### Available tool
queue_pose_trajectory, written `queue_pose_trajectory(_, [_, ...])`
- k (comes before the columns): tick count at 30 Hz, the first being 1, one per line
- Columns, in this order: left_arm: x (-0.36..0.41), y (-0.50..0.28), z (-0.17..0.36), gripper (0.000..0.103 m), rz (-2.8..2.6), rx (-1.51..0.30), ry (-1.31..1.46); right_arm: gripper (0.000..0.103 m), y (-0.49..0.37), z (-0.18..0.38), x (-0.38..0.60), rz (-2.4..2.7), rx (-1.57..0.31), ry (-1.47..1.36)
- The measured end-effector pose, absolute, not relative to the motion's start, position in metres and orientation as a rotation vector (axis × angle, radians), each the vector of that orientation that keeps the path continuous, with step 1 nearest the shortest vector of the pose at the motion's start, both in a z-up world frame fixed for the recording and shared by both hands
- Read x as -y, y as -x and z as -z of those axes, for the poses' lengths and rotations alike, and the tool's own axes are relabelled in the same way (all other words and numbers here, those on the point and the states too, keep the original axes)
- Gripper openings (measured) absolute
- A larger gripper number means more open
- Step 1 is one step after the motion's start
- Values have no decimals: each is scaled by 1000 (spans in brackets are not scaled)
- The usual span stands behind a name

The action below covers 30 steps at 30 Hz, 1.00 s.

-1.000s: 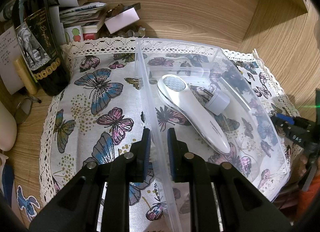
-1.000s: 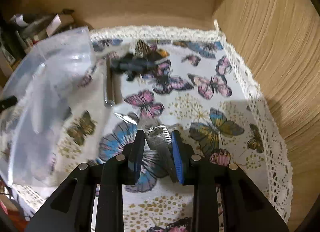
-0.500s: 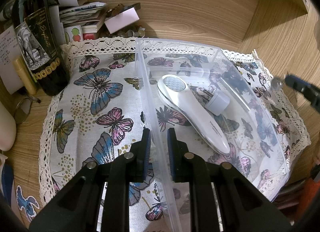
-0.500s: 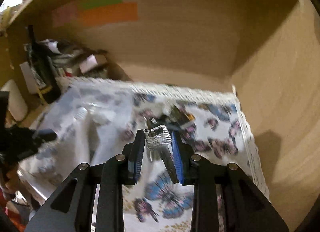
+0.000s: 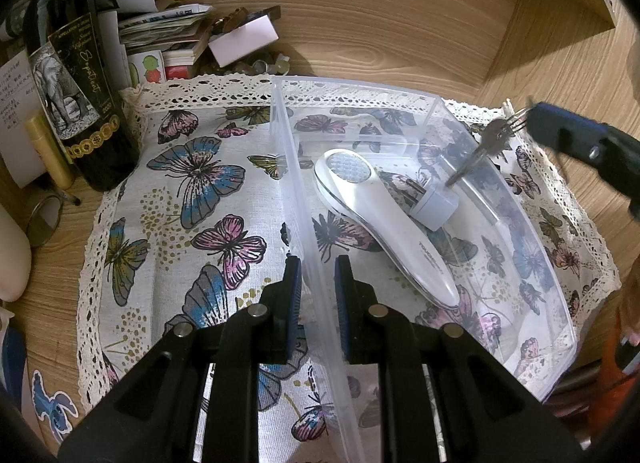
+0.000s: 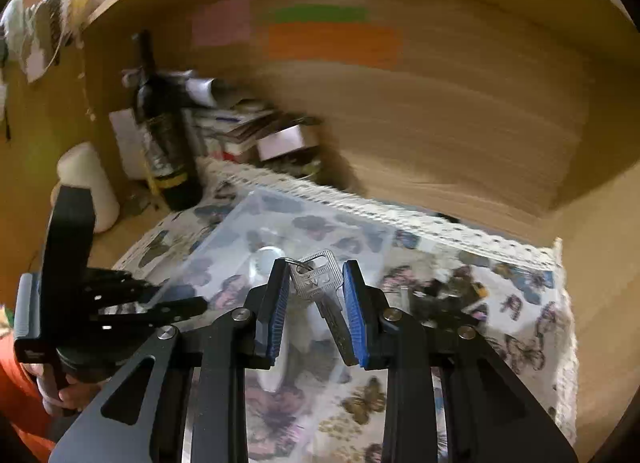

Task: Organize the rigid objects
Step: 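Lower the keys into the box beside the brush and open the right tool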

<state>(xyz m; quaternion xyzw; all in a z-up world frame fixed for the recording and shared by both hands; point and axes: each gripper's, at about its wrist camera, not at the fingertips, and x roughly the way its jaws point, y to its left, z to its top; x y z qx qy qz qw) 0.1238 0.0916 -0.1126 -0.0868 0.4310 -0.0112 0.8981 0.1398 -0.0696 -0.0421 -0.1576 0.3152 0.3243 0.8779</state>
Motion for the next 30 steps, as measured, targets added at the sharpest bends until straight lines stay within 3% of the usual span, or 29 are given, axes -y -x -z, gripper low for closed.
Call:
queue_pose_trajectory(21, [-91, -124, 113, 15, 27, -890, 180, 25, -149, 105, 12, -775, -916, 525])
queue_pose_trajectory(30, [-91, -123, 113, 15, 26, -889, 181, 26, -144, 93, 20, -771, -879, 505])
